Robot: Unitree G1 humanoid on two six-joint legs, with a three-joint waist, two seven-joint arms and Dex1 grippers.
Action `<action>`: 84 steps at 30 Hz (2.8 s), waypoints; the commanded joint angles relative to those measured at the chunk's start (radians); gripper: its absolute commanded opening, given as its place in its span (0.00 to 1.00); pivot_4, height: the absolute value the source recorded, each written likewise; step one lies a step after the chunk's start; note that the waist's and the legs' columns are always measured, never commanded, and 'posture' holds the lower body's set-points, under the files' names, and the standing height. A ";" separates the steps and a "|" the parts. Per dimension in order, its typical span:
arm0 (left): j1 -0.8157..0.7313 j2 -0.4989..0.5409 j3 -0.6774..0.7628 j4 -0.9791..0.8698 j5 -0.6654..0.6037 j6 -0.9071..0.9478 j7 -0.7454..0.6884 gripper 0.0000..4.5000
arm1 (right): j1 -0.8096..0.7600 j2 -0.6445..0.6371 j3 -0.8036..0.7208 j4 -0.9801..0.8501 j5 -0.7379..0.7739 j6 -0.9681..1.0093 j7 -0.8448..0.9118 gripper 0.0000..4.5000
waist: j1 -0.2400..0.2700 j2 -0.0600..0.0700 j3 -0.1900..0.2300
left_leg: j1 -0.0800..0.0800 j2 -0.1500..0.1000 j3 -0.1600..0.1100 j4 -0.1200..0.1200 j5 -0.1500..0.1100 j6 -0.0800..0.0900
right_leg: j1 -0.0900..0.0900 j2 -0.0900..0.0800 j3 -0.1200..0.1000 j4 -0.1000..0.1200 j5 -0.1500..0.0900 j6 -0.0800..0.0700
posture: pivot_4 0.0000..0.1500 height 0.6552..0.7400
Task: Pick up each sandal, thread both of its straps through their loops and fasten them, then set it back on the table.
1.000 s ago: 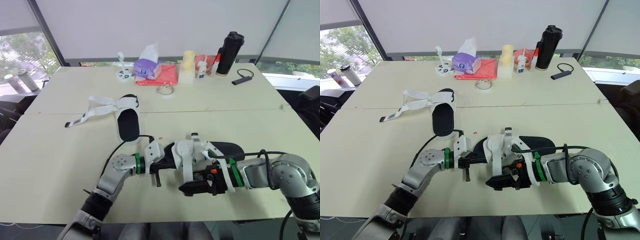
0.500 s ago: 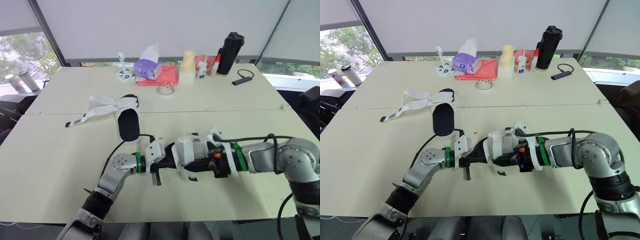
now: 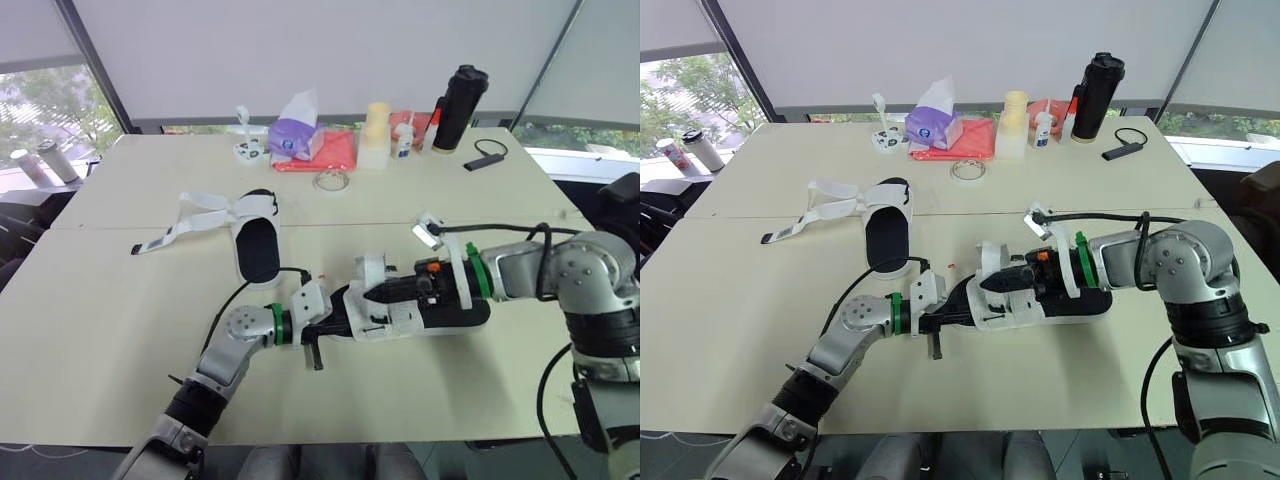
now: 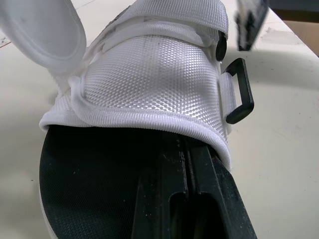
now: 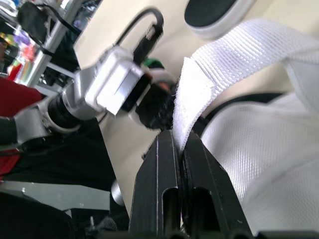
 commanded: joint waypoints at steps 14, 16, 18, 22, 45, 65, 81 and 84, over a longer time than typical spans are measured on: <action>0.045 0.016 -0.025 0.052 0.063 0.053 0.047 0.00 | -0.084 0.020 0.204 0.116 -0.249 -0.122 0.270 0.01 | -0.002 0.000 0.000 | 0.000 0.000 0.000 0.000 0.000 0.000 | -0.001 0.000 0.000 0.000 0.000 0.000 | 1.00 1.00; 0.048 0.015 -0.025 0.048 0.063 0.054 0.050 0.00 | -0.086 0.014 0.219 0.123 -0.273 -0.133 0.300 0.01 | -0.002 0.000 0.000 | 0.000 0.000 0.000 0.000 0.000 0.000 | -0.001 0.000 0.000 0.000 0.000 0.000 | 1.00 1.00; 0.053 0.015 -0.027 0.043 0.063 0.055 0.054 0.00 | -0.089 0.010 0.233 0.131 -0.296 -0.145 0.327 0.01 | -0.002 0.000 0.000 | 0.000 0.000 0.000 0.000 0.000 0.000 | -0.001 0.000 0.000 0.000 0.000 0.000 | 1.00 1.00; 0.060 0.013 -0.030 0.035 0.062 0.055 0.061 0.00 | -0.099 -0.013 0.284 0.145 -0.354 -0.175 0.399 0.01 | -0.002 0.000 0.000 | 0.000 0.000 0.000 -0.001 0.000 0.000 | -0.001 0.000 0.000 0.000 0.000 0.000 | 1.00 1.00; 0.061 -0.001 -0.028 0.037 0.063 0.040 0.089 0.00 | -0.122 -0.048 0.471 0.188 -0.613 -0.378 0.638 0.01 | 0.002 0.000 0.000 | 0.000 -0.001 0.000 0.000 -0.002 -0.003 | -0.003 0.000 0.000 -0.001 0.000 0.001 | 1.00 1.00; 0.040 -0.011 -0.025 0.062 0.059 0.035 0.090 0.00 | -0.007 -0.143 0.476 -0.049 -0.719 -0.473 0.657 0.01 | 0.026 0.000 -0.001 | 0.000 -0.001 0.000 -0.001 -0.002 -0.004 | -0.003 0.000 0.000 -0.003 0.000 0.001 | 1.00 1.00; 0.039 -0.013 -0.027 0.058 0.059 0.040 0.088 0.00 | 0.000 -0.146 0.396 -0.094 -0.684 -0.417 0.640 0.65 | 0.024 -0.001 -0.001 | 0.000 -0.001 0.000 -0.001 -0.002 -0.004 | -0.002 -0.001 0.000 -0.005 0.000 0.001 | 1.00 1.00; 0.040 -0.013 -0.029 0.058 0.059 0.039 0.089 0.00 | -0.004 -0.193 0.357 -0.141 -0.643 -0.383 0.661 0.86 | 0.024 -0.001 -0.001 | 0.000 0.000 0.000 -0.001 -0.002 -0.004 | -0.002 -0.001 0.000 -0.005 0.000 0.001 | 1.00 1.00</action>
